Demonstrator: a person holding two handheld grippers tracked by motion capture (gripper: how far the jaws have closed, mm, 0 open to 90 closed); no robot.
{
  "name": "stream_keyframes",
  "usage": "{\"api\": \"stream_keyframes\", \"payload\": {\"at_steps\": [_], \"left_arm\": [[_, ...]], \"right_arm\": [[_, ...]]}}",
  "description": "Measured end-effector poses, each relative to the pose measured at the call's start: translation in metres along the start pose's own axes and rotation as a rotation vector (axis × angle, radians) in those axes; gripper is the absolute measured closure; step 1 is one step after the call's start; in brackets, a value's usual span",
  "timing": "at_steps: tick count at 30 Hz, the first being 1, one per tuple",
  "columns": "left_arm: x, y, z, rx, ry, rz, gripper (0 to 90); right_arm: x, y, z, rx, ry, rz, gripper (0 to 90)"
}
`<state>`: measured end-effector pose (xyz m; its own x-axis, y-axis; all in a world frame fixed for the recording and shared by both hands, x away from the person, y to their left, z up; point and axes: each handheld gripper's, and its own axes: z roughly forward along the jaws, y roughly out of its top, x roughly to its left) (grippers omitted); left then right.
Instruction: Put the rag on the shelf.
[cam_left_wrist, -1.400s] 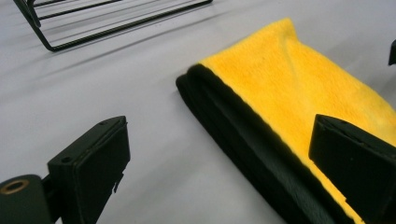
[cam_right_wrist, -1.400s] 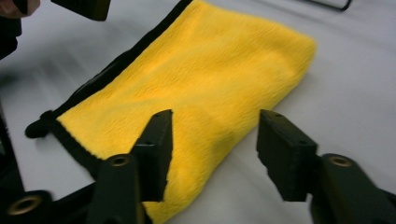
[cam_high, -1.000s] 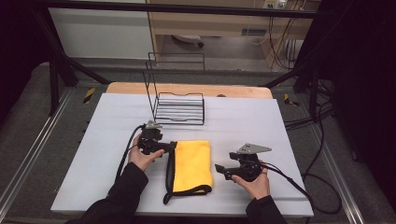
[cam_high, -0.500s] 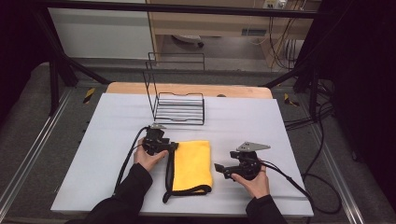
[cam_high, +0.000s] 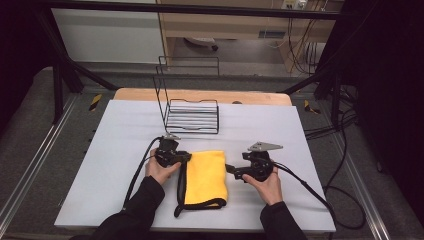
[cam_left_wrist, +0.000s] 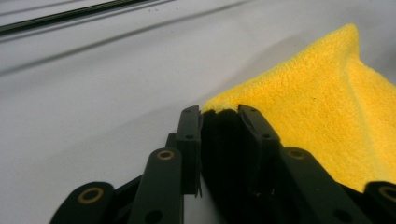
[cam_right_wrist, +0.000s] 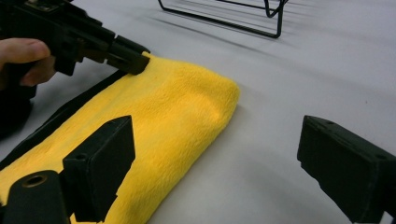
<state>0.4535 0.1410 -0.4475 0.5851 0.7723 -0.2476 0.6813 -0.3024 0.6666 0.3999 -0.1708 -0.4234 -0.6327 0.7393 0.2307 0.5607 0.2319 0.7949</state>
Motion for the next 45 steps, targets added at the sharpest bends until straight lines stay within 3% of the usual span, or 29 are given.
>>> {"api": "stream_keyframes", "payload": {"at_steps": [8,12,16,27,30,34,36,40,45], "left_arm": [[-0.002,-0.001,0.001,-0.001,0.010,0.009,75.3],[-0.002,-0.001,0.001,-0.004,0.012,0.048,75.3],[-0.002,-0.001,0.001,-0.008,0.011,0.056,75.3],[-0.003,-0.001,0.001,-0.006,0.020,0.073,75.1],[-0.004,-0.001,0.001,-0.008,0.023,0.073,75.1],[-0.003,-0.001,0.001,-0.006,0.016,0.079,75.2],[-0.002,-0.001,0.001,-0.008,0.008,0.062,75.4],[-0.002,-0.001,0.000,-0.010,0.008,0.063,77.7],[0.003,0.000,-0.004,-0.018,-0.024,0.030,79.7]], "right_arm": [[-0.007,0.019,0.040,0.050,-0.025,0.032,19.5],[-0.007,0.024,0.053,0.072,-0.034,0.038,33.6],[-0.011,0.023,0.061,0.105,-0.054,0.060,42.4],[-0.012,0.019,0.069,0.160,-0.031,0.102,57.0],[-0.008,0.018,0.070,0.172,-0.016,0.102,66.3],[-0.006,0.018,0.070,0.187,-0.006,0.140,76.2],[-0.006,0.019,0.069,0.190,-0.001,0.143,81.0],[-0.008,0.021,0.068,0.195,0.012,0.166,83.8],[-0.007,0.023,0.064,0.179,0.013,0.150,84.2]]}}
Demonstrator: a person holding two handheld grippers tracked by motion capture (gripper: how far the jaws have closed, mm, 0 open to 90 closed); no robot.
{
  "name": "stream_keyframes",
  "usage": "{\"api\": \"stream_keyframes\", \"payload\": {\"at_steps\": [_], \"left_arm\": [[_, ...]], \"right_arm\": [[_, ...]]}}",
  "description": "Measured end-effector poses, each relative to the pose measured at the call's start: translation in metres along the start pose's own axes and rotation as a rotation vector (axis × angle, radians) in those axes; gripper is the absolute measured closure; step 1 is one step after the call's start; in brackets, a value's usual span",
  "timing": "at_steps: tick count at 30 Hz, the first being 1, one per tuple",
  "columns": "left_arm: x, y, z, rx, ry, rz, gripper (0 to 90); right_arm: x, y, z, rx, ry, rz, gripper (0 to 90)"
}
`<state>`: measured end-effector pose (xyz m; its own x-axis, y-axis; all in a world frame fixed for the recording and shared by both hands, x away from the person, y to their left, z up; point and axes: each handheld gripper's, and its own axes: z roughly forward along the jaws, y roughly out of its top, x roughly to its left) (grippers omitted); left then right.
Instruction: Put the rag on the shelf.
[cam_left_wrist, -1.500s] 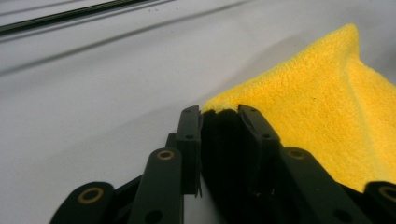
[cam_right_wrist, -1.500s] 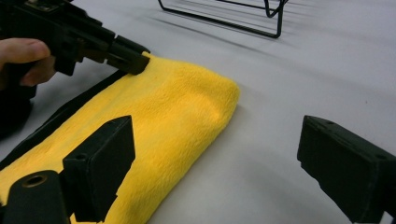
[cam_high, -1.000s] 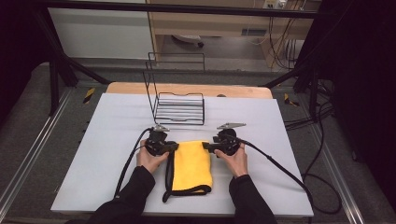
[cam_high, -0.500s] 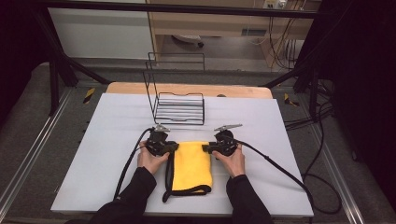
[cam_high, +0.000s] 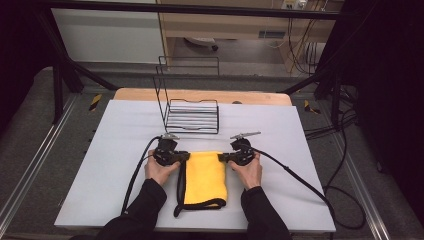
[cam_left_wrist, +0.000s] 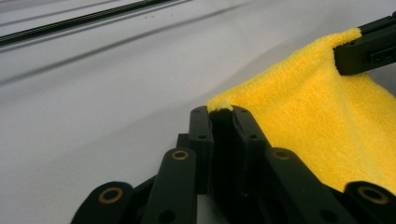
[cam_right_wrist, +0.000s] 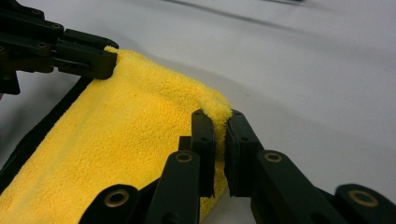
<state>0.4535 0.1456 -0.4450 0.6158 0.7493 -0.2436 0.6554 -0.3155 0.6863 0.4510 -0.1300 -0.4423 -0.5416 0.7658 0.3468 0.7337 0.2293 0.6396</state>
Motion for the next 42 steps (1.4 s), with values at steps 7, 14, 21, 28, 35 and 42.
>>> {"api": "stream_keyframes", "payload": {"at_steps": [7,14,21,28,35,42], "left_arm": [[-0.003,0.002,-0.008,-0.029,-0.006,0.004,80.4],[-0.009,0.003,-0.023,-0.086,-0.008,0.031,80.8],[-0.016,0.001,-0.036,-0.139,-0.008,0.045,80.8],[-0.022,-0.004,-0.045,-0.182,0.002,0.060,80.8],[-0.030,-0.001,-0.057,-0.228,0.013,0.078,80.7],[-0.034,0.004,-0.066,-0.259,0.006,0.081,80.7]], "right_arm": [[0.004,0.000,-0.007,-0.029,0.000,-0.024,84.2],[0.012,0.000,-0.021,-0.084,0.009,-0.053,84.2],[0.020,-0.002,-0.031,-0.133,0.016,-0.074,84.2],[0.027,-0.004,-0.041,-0.175,0.027,-0.097,84.2],[0.031,-0.004,-0.051,-0.223,0.035,-0.111,84.2],[0.037,-0.001,-0.063,-0.267,0.046,-0.131,84.2]]}}
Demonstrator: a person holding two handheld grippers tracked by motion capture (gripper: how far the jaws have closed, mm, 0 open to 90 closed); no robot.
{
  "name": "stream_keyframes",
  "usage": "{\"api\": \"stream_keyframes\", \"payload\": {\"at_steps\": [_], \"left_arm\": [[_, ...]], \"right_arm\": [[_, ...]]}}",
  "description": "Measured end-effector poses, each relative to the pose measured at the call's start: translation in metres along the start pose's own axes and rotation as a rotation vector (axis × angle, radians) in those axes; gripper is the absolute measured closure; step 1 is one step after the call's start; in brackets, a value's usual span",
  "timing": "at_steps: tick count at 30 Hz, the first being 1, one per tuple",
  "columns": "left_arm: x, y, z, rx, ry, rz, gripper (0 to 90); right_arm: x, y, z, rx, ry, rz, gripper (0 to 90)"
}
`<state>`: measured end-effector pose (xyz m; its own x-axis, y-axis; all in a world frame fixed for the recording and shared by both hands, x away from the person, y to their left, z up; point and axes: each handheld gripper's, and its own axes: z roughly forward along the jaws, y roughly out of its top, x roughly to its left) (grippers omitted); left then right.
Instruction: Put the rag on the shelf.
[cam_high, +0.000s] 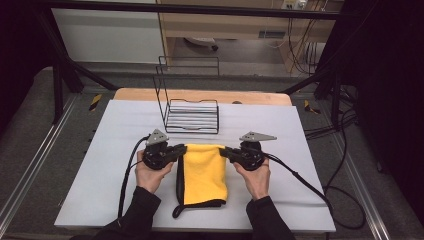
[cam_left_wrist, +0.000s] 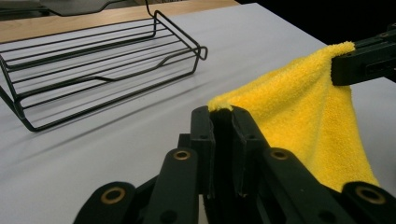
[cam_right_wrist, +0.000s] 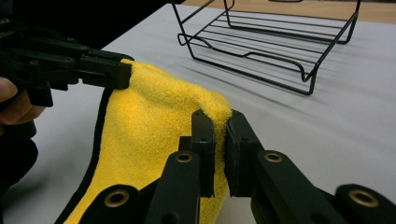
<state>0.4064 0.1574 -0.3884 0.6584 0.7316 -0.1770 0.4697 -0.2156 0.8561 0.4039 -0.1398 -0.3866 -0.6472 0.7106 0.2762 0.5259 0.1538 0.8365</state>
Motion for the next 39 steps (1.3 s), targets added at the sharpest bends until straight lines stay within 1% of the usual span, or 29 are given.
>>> {"api": "stream_keyframes", "payload": {"at_steps": [3,7,12,19,23,29,32,35,39], "left_arm": [[-0.002,0.003,-0.004,-0.015,0.005,0.008,80.7],[-0.004,0.009,-0.012,-0.044,0.004,0.010,80.7],[-0.008,0.017,-0.019,-0.069,0.009,0.029,80.7],[-0.013,0.027,-0.031,-0.123,0.003,0.046,80.7],[-0.018,0.032,-0.039,-0.156,0.006,0.064,80.7],[-0.022,0.040,-0.049,-0.218,0.011,0.082,80.7],[-0.024,0.045,-0.054,-0.249,0.017,0.092,80.7],[-0.026,0.051,-0.060,-0.292,0.022,0.102,80.7],[-0.029,0.058,-0.066,-0.332,0.031,0.118,80.7]], "right_arm": [[0.005,0.004,-0.004,-0.011,-0.007,-0.024,84.1],[0.009,0.010,-0.010,-0.036,-0.002,-0.038,84.2],[0.015,0.017,-0.018,-0.064,-0.010,-0.061,84.1],[0.023,0.026,-0.029,-0.122,-0.011,-0.091,84.1],[0.027,0.030,-0.034,-0.155,-0.014,-0.104,84.2],[0.032,0.037,-0.041,-0.213,-0.013,-0.125,84.1],[0.036,0.042,-0.046,-0.249,-0.016,-0.142,84.1],[0.040,0.046,-0.050,-0.281,-0.016,-0.157,84.1],[0.045,0.054,-0.055,-0.326,-0.023,-0.183,84.1]]}}
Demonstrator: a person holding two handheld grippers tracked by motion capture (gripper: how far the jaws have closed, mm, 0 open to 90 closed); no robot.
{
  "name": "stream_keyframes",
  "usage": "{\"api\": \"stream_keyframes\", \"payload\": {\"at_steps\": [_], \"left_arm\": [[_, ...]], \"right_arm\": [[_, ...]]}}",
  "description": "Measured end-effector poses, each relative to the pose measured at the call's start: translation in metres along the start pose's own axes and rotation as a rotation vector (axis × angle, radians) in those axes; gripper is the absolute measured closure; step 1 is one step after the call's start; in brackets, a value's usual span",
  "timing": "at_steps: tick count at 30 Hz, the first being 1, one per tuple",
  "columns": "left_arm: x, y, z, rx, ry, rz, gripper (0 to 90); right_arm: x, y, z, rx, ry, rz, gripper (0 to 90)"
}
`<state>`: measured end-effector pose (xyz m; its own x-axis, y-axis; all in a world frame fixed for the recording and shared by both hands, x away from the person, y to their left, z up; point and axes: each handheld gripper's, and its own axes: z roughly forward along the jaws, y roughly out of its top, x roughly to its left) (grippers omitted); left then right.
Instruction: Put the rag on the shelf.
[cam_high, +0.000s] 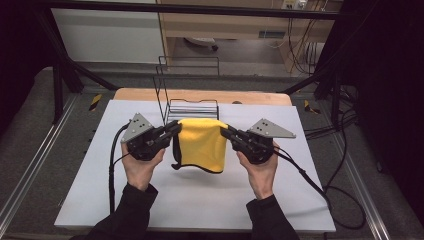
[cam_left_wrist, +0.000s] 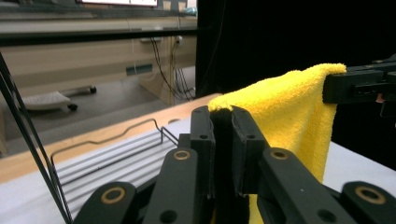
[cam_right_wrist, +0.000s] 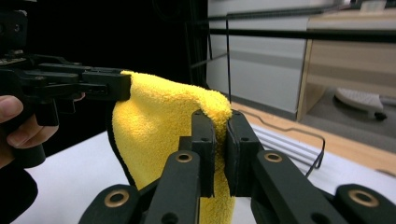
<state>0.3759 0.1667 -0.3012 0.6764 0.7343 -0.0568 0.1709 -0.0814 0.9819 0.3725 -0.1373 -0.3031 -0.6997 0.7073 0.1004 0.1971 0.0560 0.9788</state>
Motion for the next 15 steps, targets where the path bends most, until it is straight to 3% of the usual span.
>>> {"api": "stream_keyframes", "payload": {"at_steps": [15], "left_arm": [[0.004,0.021,-0.007,-0.110,0.030,0.019,80.7]], "right_arm": [[0.008,0.022,0.004,-0.124,-0.023,-0.035,84.2]]}}
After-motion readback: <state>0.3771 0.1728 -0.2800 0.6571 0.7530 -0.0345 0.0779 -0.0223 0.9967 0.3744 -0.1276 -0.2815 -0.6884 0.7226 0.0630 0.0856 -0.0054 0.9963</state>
